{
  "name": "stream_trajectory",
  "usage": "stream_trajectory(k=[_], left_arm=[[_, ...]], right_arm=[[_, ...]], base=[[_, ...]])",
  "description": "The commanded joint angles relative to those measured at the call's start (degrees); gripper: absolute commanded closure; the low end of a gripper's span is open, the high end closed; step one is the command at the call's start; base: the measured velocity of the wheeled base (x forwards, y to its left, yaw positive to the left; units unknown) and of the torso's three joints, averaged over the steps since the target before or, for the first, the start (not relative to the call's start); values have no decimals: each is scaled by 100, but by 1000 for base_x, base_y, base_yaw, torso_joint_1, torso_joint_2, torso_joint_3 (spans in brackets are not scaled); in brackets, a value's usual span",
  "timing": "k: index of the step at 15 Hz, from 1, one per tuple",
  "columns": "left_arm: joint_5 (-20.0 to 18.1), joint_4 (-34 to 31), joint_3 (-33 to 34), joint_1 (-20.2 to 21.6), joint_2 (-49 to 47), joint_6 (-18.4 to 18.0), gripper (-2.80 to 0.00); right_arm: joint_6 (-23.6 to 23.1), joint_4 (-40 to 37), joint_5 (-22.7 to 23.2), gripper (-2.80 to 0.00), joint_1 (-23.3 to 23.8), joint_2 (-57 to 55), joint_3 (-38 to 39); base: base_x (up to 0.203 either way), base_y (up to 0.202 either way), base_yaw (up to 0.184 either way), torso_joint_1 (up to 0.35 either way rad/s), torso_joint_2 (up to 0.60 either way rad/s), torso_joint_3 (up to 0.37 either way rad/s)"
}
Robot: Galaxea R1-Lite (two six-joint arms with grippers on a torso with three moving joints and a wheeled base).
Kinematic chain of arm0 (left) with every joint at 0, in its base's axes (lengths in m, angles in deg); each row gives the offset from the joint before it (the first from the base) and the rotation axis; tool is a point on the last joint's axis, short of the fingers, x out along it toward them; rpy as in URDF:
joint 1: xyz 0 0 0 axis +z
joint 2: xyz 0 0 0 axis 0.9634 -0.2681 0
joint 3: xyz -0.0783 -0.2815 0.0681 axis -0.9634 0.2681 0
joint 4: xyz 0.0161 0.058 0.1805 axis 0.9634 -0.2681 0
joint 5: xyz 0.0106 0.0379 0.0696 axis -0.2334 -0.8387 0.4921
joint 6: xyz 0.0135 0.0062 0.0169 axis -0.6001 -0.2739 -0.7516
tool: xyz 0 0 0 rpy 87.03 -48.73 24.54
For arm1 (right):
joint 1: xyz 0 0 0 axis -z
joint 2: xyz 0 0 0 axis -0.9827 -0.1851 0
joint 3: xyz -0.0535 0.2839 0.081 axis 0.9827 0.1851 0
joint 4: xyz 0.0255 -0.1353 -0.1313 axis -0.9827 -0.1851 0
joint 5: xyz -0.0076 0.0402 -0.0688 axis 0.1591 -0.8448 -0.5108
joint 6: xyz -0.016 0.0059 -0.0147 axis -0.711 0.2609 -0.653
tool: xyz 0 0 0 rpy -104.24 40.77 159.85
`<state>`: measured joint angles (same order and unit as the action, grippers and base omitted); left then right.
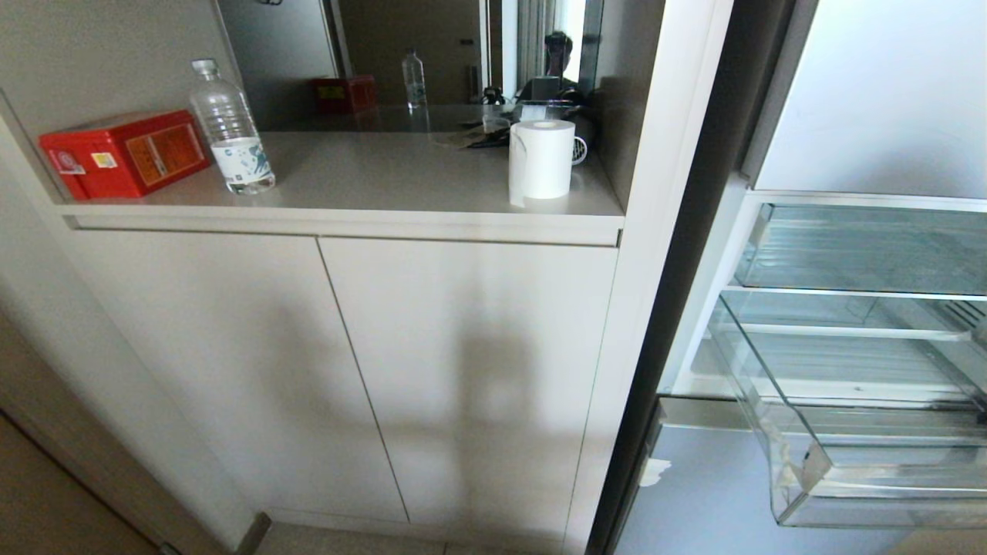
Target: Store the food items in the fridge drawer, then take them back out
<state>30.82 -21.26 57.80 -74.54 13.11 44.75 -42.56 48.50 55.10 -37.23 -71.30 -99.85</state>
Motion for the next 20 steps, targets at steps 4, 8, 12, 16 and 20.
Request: stream_trajectory(k=[4,8,12,16,20], left_arm=[[2,-4,-2,1,-9,0,0],[2,-4,-2,1,-9,0,0],[2,-4,-2,1,-9,0,0],[2,-4,-2,1,-9,0,0],[2,-10,-2,1,-9,0,0]], right_arm=[[170,1,614,-280,-1,1101,248],[235,8,795,0,3,2033,660],[771,197,1026,0,22,3139,1060],[1347,865,907,0,-691,3390,1696],[1701,906,-66,0,-2282,4459,2122]], base=[[0,0,0,0,0,0],[0,0,0,0,0,0],[0,0,0,0,0,0],[0,0,0,0,0,0],[0,0,0,0,0,0]])
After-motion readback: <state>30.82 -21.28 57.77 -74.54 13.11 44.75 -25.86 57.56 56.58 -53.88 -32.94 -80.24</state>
